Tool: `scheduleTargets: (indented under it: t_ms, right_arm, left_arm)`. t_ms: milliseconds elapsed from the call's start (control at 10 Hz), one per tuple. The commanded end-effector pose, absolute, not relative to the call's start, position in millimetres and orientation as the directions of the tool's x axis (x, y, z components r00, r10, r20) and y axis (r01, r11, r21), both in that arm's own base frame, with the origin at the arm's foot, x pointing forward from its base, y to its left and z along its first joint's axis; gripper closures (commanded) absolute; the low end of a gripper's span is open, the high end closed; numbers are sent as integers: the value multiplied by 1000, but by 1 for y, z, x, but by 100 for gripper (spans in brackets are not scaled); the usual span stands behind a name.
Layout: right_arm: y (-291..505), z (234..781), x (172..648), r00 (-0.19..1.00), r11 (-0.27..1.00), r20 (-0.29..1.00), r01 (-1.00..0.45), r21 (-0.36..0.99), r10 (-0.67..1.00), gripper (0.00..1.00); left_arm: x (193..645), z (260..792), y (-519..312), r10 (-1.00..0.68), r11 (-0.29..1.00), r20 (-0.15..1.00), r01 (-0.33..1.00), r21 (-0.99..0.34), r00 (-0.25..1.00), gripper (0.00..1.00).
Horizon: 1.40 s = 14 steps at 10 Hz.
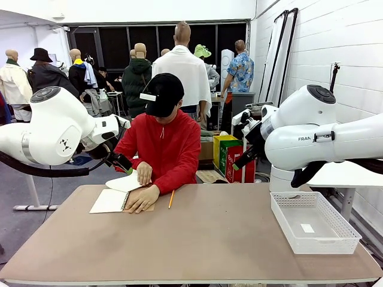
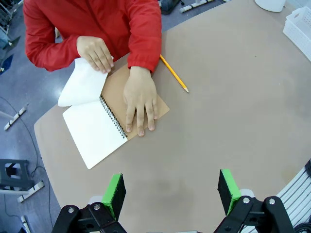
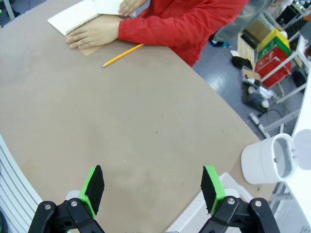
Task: Sort the paper based on its condition.
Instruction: If a person hands you a paper, place it in the Organizing basket , and if it's crumpled, put it in the Trash can.
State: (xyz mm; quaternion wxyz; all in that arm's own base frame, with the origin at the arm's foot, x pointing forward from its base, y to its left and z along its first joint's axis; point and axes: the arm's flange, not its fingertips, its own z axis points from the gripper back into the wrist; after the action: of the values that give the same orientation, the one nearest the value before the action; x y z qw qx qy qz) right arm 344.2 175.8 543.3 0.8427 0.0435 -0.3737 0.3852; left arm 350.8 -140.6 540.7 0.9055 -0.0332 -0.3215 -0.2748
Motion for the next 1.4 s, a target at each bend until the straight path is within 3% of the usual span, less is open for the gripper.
scheduleTargets:
  t_ms: [0,1300]
  right_arm:
    - [175,543,345,426,699,666,-685,-205,613,0]
    - [175,543,345,426,699,666,-685,-205,613,0]
  left_arm:
    - [351,541,-140,-474,848,605,518,117,640,0]
    - [351,541,-140,-474,848,605,518,117,640,0]
